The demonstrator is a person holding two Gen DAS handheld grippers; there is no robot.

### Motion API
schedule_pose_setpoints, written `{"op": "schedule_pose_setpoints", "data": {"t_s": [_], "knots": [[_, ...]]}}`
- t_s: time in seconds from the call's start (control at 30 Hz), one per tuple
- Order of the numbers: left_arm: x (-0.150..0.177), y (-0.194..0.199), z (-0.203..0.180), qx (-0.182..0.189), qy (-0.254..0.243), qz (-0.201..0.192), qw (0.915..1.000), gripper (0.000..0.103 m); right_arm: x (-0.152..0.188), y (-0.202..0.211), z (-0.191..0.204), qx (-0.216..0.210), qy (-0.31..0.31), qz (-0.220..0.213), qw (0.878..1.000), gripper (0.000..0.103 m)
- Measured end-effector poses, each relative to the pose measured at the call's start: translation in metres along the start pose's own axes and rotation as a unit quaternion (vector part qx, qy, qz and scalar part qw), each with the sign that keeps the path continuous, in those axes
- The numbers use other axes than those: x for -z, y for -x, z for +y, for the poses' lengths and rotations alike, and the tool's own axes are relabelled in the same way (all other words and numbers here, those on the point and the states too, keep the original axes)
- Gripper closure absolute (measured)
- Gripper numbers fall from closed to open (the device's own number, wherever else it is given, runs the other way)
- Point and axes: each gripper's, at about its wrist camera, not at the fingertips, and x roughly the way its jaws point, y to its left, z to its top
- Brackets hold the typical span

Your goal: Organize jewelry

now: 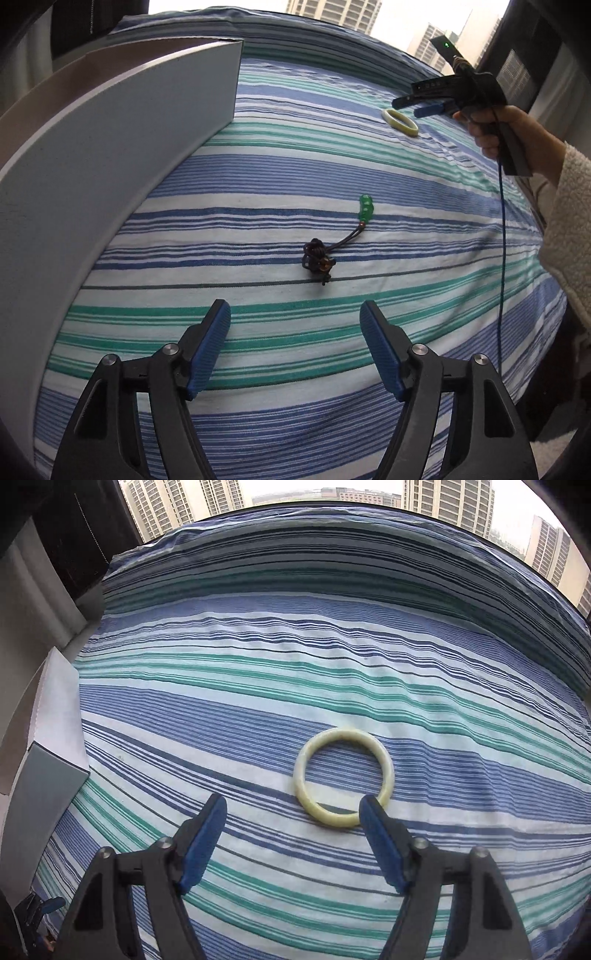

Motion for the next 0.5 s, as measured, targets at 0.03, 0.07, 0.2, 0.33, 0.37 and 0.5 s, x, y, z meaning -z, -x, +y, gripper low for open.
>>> {"op": "schedule_pose_setpoints", "data": {"t_s": [0.03,0.07,0.2,0.33,0.37,0.5], "knots": [[0.001,0.002,0.002,-0.001,0.003,0.0,1.0,0.029,-0.004,-0.01,0.005,0.013,0.014,0.005,1.0,0.042],[0.003,0.004,0.005,-0.002,0.006,0.0,1.0,0.029,-0.006,-0.019,0.008,0.023,0.025,0.013,0.999,0.044],[0.009,0.012,0.015,-0.007,0.016,-0.006,0.9998,0.029,-0.005,-0.043,0.013,0.033,0.039,0.037,0.998,0.08],[0.012,0.013,0.021,-0.008,0.021,-0.003,0.9998,0.029,0.008,-0.033,0.019,0.035,0.052,0.032,0.997,0.092],[0.012,0.013,0.022,-0.009,0.021,-0.001,0.9998,0.029,0.014,-0.027,0.021,0.033,0.055,0.03,0.998,0.092],[0.016,0.016,0.023,-0.008,0.02,-0.001,0.9998,0.029,0.056,0.0,0.035,-0.004,0.06,0.045,0.997,0.092]]}}
